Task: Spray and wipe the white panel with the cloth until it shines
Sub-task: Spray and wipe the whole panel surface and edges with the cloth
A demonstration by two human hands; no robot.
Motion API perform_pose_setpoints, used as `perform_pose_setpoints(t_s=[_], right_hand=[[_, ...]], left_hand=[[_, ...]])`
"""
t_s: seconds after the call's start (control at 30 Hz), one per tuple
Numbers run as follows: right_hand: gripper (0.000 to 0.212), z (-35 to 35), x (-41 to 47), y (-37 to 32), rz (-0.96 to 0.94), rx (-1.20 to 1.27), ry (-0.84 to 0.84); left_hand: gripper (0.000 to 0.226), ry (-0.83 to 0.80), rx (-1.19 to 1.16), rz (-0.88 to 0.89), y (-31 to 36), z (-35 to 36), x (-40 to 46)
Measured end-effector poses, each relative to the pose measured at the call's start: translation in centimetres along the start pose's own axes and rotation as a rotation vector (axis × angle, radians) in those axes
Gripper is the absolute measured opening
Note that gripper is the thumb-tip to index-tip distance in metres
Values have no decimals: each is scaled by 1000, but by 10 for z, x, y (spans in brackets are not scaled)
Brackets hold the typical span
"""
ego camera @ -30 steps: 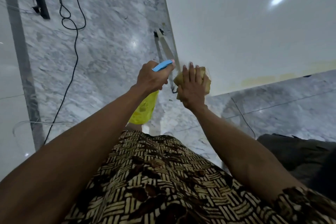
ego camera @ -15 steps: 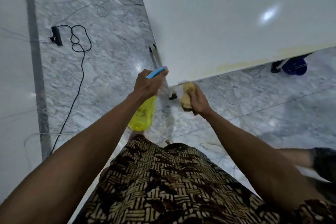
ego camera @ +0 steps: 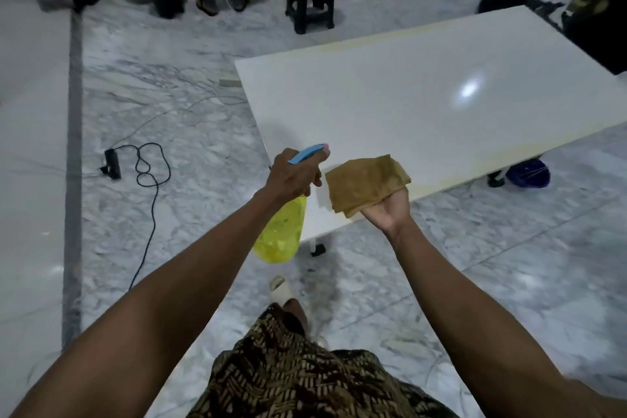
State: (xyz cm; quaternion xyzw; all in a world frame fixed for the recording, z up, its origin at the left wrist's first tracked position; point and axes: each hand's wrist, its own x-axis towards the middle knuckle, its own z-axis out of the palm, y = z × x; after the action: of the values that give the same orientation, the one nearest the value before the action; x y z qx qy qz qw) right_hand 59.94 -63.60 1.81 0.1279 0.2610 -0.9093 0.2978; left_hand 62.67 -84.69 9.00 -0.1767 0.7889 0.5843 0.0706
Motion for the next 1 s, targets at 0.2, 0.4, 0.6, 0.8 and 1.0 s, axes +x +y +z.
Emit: perform_pose_setpoints(t_s=[0.2, 0.4, 0.6, 0.8, 1.0], right_hand=[[66, 14, 70, -19, 183, 57, -8], [65, 30, 130, -41, 233, -75, -54], [63, 35, 185, -63, 375, -156, -91], [55, 50, 239, -87, 608, -245, -170], [40, 40, 257, -93, 813, -658, -308]], left_hand=[[50, -65, 19, -61, 13, 4, 66], [61, 6, 28, -147, 2, 3, 104], [62, 158, -19, -265, -1, 7, 116], [61, 453, -130, -410, 16, 31, 124], [51, 747, -258, -501, 28, 75, 96]])
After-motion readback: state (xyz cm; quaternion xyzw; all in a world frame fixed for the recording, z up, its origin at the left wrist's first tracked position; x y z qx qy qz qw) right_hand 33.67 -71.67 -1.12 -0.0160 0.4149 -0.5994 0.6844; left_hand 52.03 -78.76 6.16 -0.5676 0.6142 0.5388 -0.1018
